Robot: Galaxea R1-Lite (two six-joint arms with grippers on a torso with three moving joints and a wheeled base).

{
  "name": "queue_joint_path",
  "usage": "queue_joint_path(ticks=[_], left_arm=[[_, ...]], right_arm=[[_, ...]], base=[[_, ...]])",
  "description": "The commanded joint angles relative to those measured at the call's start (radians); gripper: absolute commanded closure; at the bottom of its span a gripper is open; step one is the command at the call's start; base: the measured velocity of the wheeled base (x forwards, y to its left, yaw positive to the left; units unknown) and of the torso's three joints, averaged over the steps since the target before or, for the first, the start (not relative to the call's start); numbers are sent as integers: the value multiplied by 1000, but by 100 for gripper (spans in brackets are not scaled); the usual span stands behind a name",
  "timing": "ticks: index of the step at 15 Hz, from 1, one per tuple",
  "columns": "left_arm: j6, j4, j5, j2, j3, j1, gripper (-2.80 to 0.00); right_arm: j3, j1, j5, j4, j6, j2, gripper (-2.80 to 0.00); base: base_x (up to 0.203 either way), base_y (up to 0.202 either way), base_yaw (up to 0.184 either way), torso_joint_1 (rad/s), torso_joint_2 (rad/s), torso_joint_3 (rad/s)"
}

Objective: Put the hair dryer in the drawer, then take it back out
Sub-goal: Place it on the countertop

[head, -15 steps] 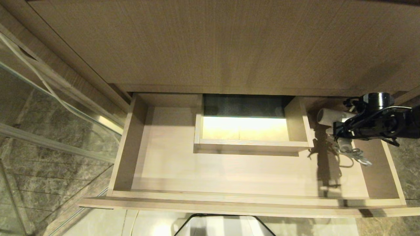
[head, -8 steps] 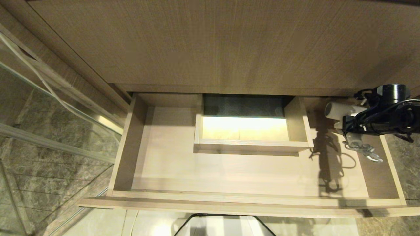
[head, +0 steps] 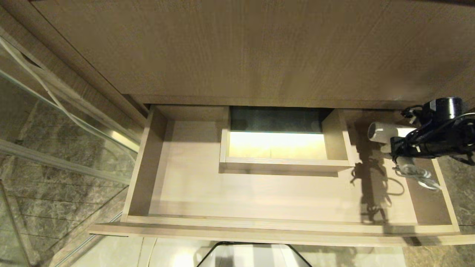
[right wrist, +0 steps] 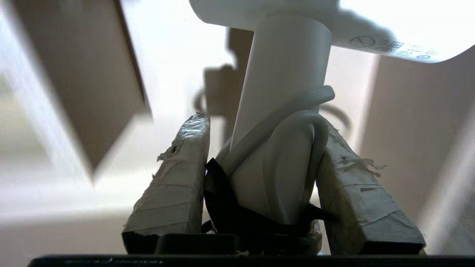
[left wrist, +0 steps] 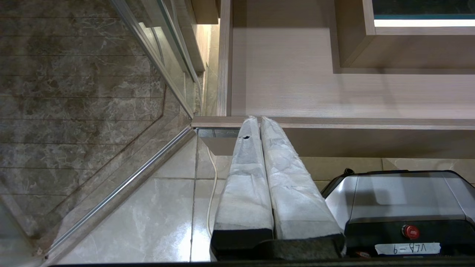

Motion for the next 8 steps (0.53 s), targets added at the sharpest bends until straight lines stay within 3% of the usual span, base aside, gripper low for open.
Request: queue_joint_path(ticks=[1, 5, 8], left_arm=[[0, 0, 0, 0, 2, 0, 0], [0, 0, 0, 0, 2, 0, 0], [0, 0, 0, 0, 2, 0, 0]], right_arm=[[79, -1, 0, 72, -51, -249, 0], [257, 10, -15, 233, -158, -639, 0], [311, 15, -21, 320, -192, -726, 0]], base=[[0, 0, 0, 0, 0, 0], [0, 0, 0, 0, 0, 0], [0, 0, 0, 0, 0, 0]])
